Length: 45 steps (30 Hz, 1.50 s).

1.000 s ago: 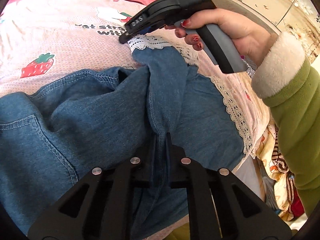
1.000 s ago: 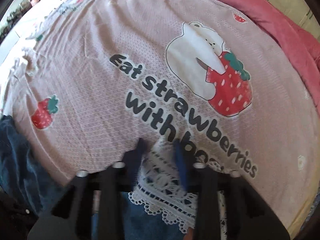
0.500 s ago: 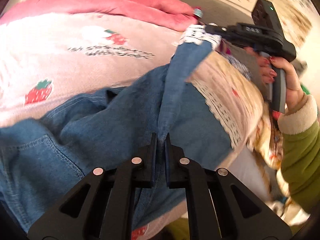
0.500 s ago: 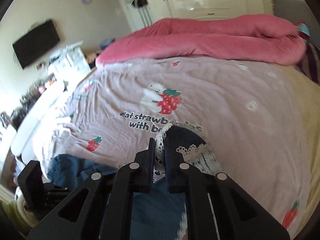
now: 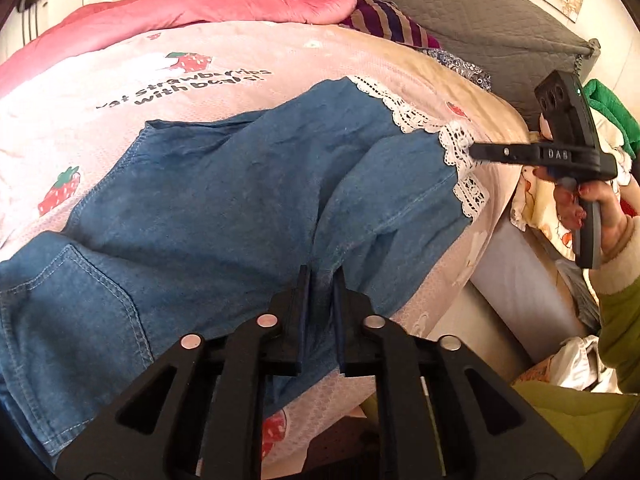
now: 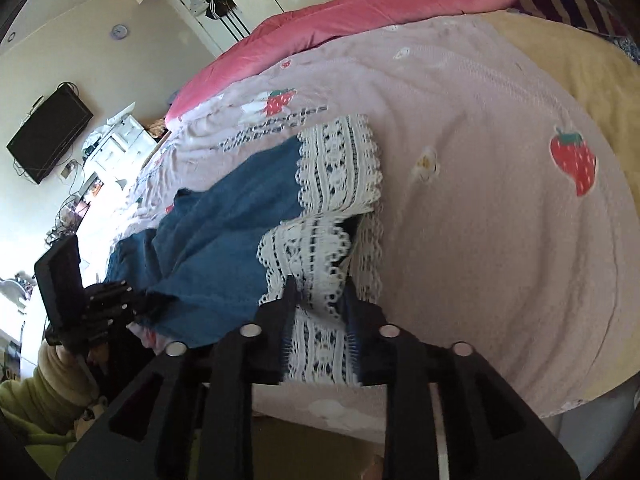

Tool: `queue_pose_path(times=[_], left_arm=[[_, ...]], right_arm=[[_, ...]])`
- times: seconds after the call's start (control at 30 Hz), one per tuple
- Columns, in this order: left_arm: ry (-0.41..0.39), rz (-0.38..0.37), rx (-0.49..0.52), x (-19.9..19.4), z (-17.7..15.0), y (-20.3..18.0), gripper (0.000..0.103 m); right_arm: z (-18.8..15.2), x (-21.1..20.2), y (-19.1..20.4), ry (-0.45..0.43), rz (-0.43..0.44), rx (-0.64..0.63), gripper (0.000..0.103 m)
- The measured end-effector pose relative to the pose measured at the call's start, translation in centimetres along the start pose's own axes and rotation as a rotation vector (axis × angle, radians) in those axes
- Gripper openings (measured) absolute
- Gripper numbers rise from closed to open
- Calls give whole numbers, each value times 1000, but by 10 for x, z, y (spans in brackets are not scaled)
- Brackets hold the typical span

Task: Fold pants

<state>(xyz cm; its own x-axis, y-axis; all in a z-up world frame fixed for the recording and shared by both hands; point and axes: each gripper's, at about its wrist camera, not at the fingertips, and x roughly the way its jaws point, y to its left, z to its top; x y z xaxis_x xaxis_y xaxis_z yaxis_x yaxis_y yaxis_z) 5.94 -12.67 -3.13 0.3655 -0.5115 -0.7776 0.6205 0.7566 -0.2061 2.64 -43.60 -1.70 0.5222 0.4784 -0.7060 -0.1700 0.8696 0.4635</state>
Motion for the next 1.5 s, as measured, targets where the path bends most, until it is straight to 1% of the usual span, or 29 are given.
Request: queue_pose_path(times=[0.03, 0.07, 0.13, 0.17, 0.2, 0.27, 0.33, 0.43, 0.5, 0.57, 0.63, 0.67, 0.73, 0.8, 0.83, 0.87, 0.9, 0.93, 1.0, 1.03, 1.07, 1.13, 1.17, 1.2, 1.3, 1.33, 1.37, 1.43, 1.5], left_arm=[[-2, 2, 1, 0, 0, 0, 7], [-2, 5, 3, 0, 0, -1, 7], [5, 20, 18, 0, 0, -3, 7], [10, 23, 23, 0, -1, -3, 3], [15, 25, 31, -2, -1, -3, 1], [23, 30, 67, -7, -3, -4, 1], [30, 12, 106, -13, -8, -7, 1], [65, 20, 155, -11, -14, -15, 1], [90, 25, 171, -3, -18, -17, 1], [116, 23, 158, 7, -22, -16, 1], [119, 26, 143, 12, -25, -15, 4], [114, 25, 134, 12, -25, -14, 4], [103, 9, 114, 9, -26, -12, 4], [83, -2, 105, 3, -27, -11, 12], [73, -9, 96, -1, -27, -11, 28], [55, -15, 87, -7, -28, -12, 48], [30, -28, 75, -15, -28, -11, 51], [13, -34, 68, -21, -28, -12, 51], [-25, -3, 47, -35, -28, -10, 52], [-44, 15, 34, -42, -27, -7, 53], [-69, 37, 8, -52, -27, -1, 57], [-114, 118, -61, -73, -29, 16, 63], [-135, 164, -94, -83, -32, 26, 67], [-161, 234, -149, -97, -36, 41, 69], [-200, 397, -283, -128, -48, 80, 75], [-198, 443, -327, -134, -53, 93, 78], [-187, 472, -377, -139, -59, 108, 80], [-172, 462, -465, -139, -65, 131, 81], [-170, 410, -541, -134, -68, 148, 81]], right_arm=[[0, 1, 1, 0, 0, 1, 25], [1, 1, 2, 0, 3, -3, 21], [2, -2, 3, -5, 4, -22, 9], [3, -4, 4, -4, 14, -27, 9], [2, -10, 5, -6, 17, -32, 9], [1, -17, 1, -7, 17, -46, 9], [-4, -23, -3, 3, 26, -55, 9], [-16, -15, -8, 56, 13, -71, 9], [-25, -5, -13, 93, -9, -67, 10], [-30, 0, -19, 97, 2, -36, 11], [-32, -1, -21, 95, 2, -27, 13], [-32, -2, -21, 97, -9, -26, 21], [-33, -9, -18, 96, -35, -37, 28], [-32, -23, -13, 58, -59, -62, 28], [-31, -30, -10, 34, -72, -75, 28], [-29, -35, -7, 10, -80, -85, 31], [-28, -42, -3, -17, -87, -95, 33], [-26, -45, 0, -33, -95, -104, 36], [-22, -47, 13, -66, -73, -135, 40], [-21, -45, 20, -70, -55, -148, 40], [-19, -42, 25, -69, -43, -159, 42], [-17, -30, 40, -65, -17, -198, 46], [-16, -21, 48, -55, -3, -216, 47], [-15, -11, 55, -38, 8, -234, 47], [-10, 9, 72, -16, 16, -273, 52], [-8, 16, 77, -9, 20, -285, 53], [-5, 23, 80, -5, 23, -290, 54], [0, 33, 85, 8, 23, -298, 56], [5, 42, 89, 13, 21, -299, 58]])
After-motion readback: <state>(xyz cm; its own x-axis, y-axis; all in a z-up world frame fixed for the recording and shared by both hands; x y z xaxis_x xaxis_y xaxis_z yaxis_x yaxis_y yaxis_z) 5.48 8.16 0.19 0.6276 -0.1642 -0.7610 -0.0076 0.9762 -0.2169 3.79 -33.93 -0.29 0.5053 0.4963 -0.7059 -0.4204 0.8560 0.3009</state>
